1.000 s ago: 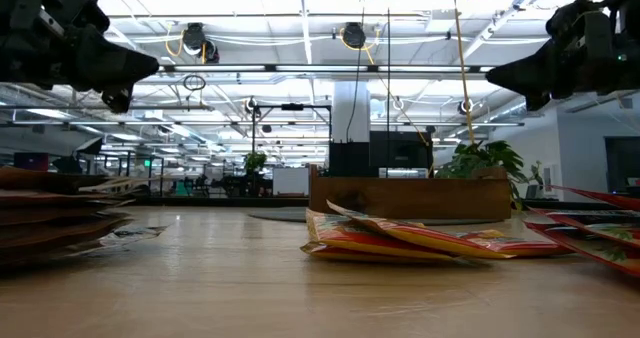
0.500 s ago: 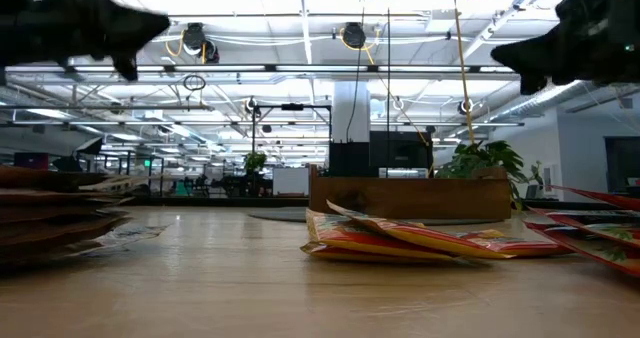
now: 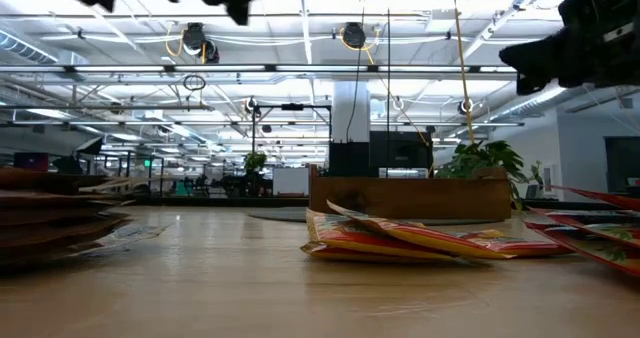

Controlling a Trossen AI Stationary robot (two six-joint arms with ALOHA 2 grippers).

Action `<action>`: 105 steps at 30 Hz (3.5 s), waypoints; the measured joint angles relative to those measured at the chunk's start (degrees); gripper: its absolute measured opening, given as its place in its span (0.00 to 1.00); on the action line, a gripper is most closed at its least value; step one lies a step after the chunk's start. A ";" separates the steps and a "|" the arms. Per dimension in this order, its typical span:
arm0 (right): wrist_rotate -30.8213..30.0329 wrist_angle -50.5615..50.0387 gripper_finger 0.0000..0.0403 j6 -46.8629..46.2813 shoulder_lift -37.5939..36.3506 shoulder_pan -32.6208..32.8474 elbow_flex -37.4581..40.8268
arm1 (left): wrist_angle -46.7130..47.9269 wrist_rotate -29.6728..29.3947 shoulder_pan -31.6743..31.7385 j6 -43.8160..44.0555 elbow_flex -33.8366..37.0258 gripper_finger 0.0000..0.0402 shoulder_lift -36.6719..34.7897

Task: Pick & Place Tea
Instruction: Put the red tea bag into the right section of the wooden organizer

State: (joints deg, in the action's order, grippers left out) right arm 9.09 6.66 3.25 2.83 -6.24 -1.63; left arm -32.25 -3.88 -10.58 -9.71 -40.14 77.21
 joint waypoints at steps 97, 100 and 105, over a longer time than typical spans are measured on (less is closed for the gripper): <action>-19.39 12.63 0.59 -51.89 81.30 45.70 -24.52 | 25.24 5.18 -13.13 17.78 -42.58 0.09 42.23; -19.39 12.53 0.59 -52.06 81.42 45.70 -24.52 | 25.25 5.18 -13.13 17.78 -42.58 0.09 42.23; -19.37 12.63 0.59 -52.07 81.42 45.70 -24.52 | 25.25 5.18 -13.13 17.74 -42.58 0.09 42.21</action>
State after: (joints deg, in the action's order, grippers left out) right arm -10.28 19.29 -48.83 84.25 39.46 -26.15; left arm -7.01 1.30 -23.70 8.03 -82.72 119.42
